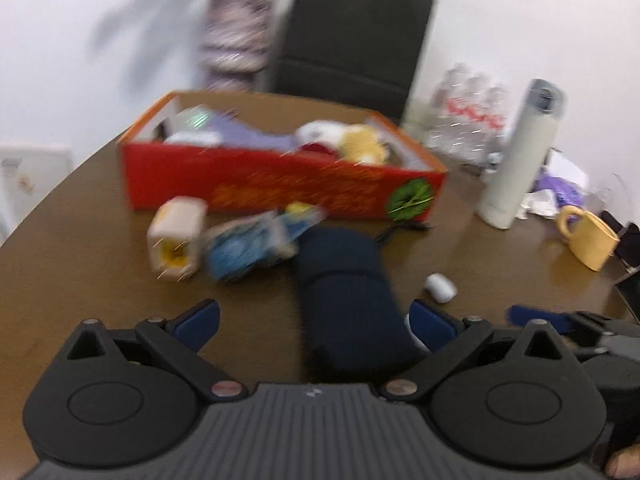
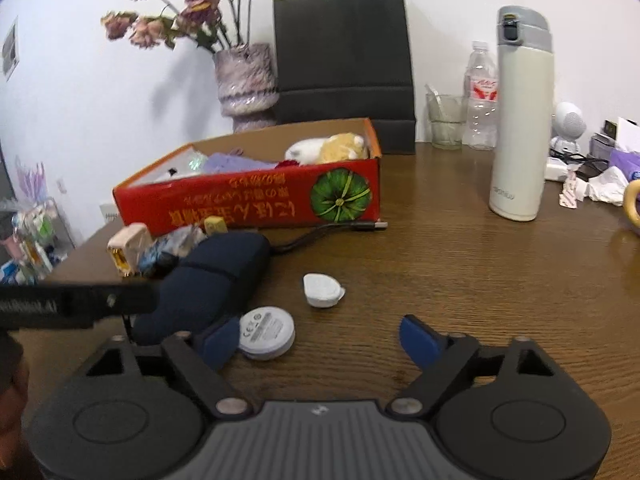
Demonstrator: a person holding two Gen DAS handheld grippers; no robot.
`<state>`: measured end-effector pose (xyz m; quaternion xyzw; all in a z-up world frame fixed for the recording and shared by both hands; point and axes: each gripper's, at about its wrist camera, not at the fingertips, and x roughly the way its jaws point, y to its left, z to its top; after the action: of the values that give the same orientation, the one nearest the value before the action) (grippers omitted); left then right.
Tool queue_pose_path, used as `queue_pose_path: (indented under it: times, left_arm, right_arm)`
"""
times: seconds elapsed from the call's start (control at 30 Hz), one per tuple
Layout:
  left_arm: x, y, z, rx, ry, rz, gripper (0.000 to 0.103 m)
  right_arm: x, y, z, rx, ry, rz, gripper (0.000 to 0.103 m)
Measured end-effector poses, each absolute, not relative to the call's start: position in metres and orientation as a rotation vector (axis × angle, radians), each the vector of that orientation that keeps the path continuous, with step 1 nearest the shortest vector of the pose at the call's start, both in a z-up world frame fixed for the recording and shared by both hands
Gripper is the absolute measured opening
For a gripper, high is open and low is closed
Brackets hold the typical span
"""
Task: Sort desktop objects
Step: 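Grasp the navy zip case with the left tool while the right tool grasps the white puck, then lower the navy case into the box with the left tool while the right tool releases the puck there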
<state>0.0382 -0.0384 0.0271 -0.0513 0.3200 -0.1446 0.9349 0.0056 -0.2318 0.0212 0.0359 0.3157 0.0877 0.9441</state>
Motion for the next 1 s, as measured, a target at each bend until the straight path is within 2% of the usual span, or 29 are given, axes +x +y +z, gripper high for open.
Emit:
queue_pose_path:
  times: [0.17,0.23,0.3,0.37,0.43,0.5,0.77,1.0]
  left_arm:
    - [0.066,-0.061,0.027,-0.086,0.702,-0.322,0.098]
    - [0.072,-0.072,0.026,-0.057,0.715,-0.325,0.092]
    - [0.077,-0.081,0.02,-0.036,0.756,-0.317,0.077]
    - [0.079,-0.082,0.015,-0.046,0.776,-0.288,0.067]
    - [0.072,-0.078,0.016,-0.06,0.758,-0.294,0.059]
    - [0.064,-0.076,0.021,-0.058,0.755,-0.303,0.056]
    - [0.008,-0.059,0.05,-0.127,0.688,-0.348,0.056]
    - [-0.002,-0.021,0.105,-0.199,0.503,-0.238,0.056]
  right_arm:
    - [0.014,-0.211,0.015,-0.03,0.683,0.25,0.071]
    - [0.016,-0.204,0.014,-0.062,0.69,0.249,0.059]
    - [0.018,-0.201,0.014,-0.06,0.69,0.242,0.055]
    - [0.019,-0.201,0.015,-0.057,0.688,0.235,0.05]
    - [0.017,-0.202,0.015,-0.06,0.679,0.235,0.038]
    - [0.015,-0.203,0.016,-0.062,0.682,0.23,0.038]
    - [-0.006,-0.216,0.03,-0.054,0.629,0.196,0.038]
    - [-0.016,-0.235,0.076,0.007,0.482,0.177,0.038]
